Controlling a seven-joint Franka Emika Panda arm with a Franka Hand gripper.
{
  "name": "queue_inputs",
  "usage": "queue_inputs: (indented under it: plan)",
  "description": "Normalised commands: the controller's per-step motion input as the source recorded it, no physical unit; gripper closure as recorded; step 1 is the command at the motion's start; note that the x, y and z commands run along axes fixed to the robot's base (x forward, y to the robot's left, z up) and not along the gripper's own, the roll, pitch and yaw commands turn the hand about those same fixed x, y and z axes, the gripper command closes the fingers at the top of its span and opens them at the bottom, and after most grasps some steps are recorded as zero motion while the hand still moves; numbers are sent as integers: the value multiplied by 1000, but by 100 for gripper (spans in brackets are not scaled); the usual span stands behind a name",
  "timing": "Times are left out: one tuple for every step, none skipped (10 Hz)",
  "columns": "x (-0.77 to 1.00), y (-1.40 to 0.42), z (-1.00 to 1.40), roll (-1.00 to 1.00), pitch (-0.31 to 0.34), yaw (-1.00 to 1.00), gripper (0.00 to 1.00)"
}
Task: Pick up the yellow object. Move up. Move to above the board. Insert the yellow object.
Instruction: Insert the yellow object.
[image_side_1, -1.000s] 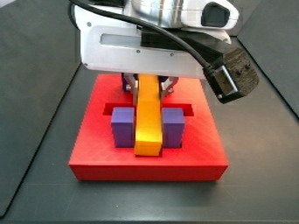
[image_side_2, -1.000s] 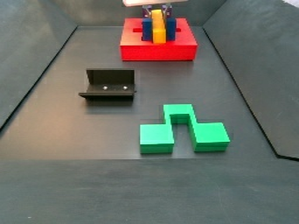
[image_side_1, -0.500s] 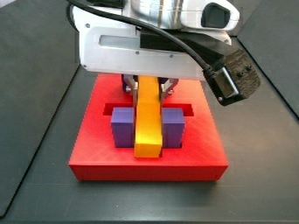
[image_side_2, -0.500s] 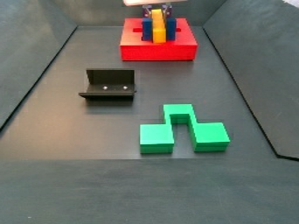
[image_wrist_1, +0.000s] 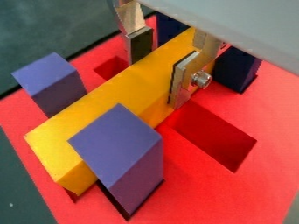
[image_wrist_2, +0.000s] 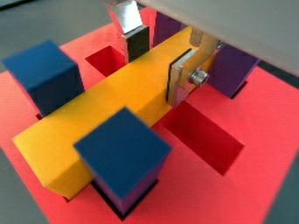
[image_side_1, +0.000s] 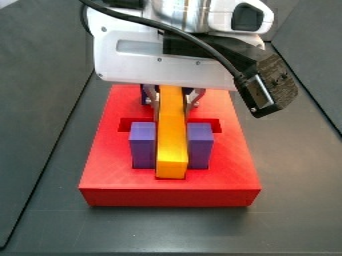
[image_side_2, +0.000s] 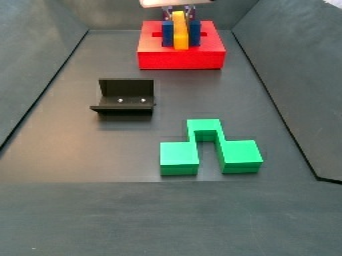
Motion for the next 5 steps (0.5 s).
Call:
queue_inputs:
  plan:
    - [111,0,-283,-87,-217,0,100]
    - [26,0,-260,-103,-254,0,100]
    - [37,0,-311,-74,-213,0,100]
    - [0,0,-369,0,-124,0,100]
    - [0,0,0,0,0,0,100]
